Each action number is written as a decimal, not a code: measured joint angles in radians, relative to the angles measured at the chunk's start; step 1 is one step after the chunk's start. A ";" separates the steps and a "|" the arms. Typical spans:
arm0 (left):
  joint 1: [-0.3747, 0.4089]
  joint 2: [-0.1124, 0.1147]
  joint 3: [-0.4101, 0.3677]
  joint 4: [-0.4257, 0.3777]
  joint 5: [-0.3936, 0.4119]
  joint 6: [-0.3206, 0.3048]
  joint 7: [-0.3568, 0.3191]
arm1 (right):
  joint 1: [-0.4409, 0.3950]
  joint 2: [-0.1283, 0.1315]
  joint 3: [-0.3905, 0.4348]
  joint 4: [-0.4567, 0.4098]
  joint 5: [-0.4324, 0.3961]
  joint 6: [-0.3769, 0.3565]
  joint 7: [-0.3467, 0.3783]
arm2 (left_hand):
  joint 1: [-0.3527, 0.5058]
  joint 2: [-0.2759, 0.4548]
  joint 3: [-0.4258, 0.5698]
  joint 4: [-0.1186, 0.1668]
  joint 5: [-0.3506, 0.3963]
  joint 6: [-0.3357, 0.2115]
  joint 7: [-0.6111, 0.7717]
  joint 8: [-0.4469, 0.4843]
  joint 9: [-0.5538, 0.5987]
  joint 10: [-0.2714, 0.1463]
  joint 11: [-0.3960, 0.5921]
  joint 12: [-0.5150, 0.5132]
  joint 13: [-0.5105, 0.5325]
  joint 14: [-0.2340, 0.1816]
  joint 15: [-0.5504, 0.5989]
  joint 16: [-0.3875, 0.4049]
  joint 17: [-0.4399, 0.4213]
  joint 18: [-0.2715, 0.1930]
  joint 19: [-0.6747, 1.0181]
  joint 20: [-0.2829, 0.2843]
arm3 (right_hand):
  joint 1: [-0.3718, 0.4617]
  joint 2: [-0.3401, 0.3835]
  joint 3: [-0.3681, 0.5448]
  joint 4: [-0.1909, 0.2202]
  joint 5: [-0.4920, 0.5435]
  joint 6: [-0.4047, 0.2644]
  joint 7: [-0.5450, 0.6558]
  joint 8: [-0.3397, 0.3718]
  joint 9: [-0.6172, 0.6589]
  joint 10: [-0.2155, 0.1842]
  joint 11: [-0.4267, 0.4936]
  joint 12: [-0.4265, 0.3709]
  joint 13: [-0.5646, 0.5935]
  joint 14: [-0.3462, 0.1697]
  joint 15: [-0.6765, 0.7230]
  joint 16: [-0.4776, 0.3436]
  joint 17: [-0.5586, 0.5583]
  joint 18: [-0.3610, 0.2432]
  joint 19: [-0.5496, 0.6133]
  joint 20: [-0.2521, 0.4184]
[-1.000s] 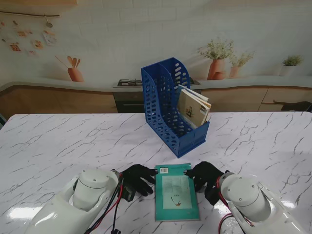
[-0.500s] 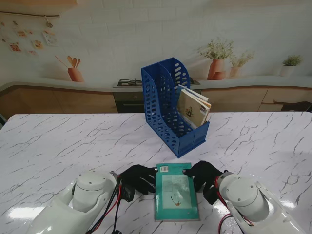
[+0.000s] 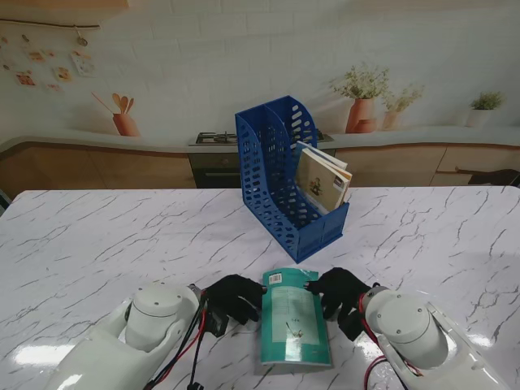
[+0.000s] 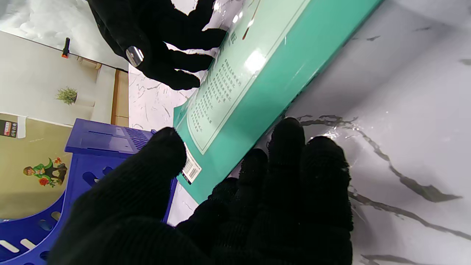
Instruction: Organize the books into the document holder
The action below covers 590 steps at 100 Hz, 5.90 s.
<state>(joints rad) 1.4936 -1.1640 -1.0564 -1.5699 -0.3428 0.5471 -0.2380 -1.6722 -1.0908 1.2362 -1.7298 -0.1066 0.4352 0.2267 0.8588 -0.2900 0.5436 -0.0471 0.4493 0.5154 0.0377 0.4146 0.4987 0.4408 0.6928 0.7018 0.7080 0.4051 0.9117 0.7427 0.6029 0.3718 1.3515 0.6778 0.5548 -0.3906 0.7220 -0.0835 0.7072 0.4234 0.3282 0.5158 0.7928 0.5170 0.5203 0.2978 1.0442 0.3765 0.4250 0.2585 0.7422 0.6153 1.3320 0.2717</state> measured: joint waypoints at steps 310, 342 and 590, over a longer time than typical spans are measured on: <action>-0.051 0.059 -0.096 -0.249 0.189 -0.390 -0.107 | 0.357 0.035 0.032 0.081 -0.047 -0.642 0.200 | 0.148 -0.322 0.159 -0.028 0.031 -0.257 1.078 0.240 0.522 -0.239 -0.344 0.215 0.276 -0.143 -0.026 0.027 0.298 -0.148 0.130 -0.301 | -0.066 -0.100 -0.160 0.000 -0.050 -0.369 0.000 0.110 -0.069 -0.483 -0.268 0.031 -0.378 -0.287 -0.256 0.058 -0.693 0.001 -0.511 0.347; -0.064 0.062 -0.097 -0.266 0.207 -0.378 -0.108 | 0.378 0.060 0.029 0.115 0.025 -0.683 0.337 | 0.148 -0.322 0.159 -0.028 0.037 -0.257 1.068 0.242 0.522 -0.239 -0.351 0.227 0.279 -0.143 -0.027 0.034 0.299 -0.147 0.146 -0.301 | -0.015 -0.102 -0.188 0.000 0.045 -0.415 0.134 0.170 0.102 -0.486 -0.151 0.165 -0.194 -0.309 -0.118 0.173 -0.608 0.001 -0.440 0.389; 0.027 0.062 -0.225 -0.214 0.324 -0.311 -0.066 | 0.324 0.008 0.177 -0.099 -0.153 -0.470 0.022 | 0.050 -0.083 -0.021 -0.002 0.065 -0.302 0.508 0.003 0.116 -0.174 -0.316 -0.270 -0.266 0.013 -0.513 -0.217 -0.569 0.021 -0.338 -0.146 | 0.069 0.080 -0.015 -0.148 0.109 -0.386 0.556 0.505 0.392 -0.588 0.581 0.594 0.267 -0.529 1.111 0.703 0.436 0.000 0.481 0.713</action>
<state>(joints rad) 1.5210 -1.1018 -1.2817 -1.7840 -0.0184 0.2360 -0.3039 -1.3479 -1.0824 1.4129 -1.8288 -0.2595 -0.0346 0.2489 0.9092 -0.3727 0.5226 -0.0489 0.5146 0.2135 0.5456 0.4174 0.6152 0.2664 0.3763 0.4320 0.4420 0.4180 0.3988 0.5259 0.0338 0.3926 1.0132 0.5315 0.6242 -0.3103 0.7073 -0.2319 0.8159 0.0375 0.8844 1.0208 1.1848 -0.0709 1.1011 0.8922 1.3113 -0.1523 1.5355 0.9611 1.1784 0.6148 1.8134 0.9851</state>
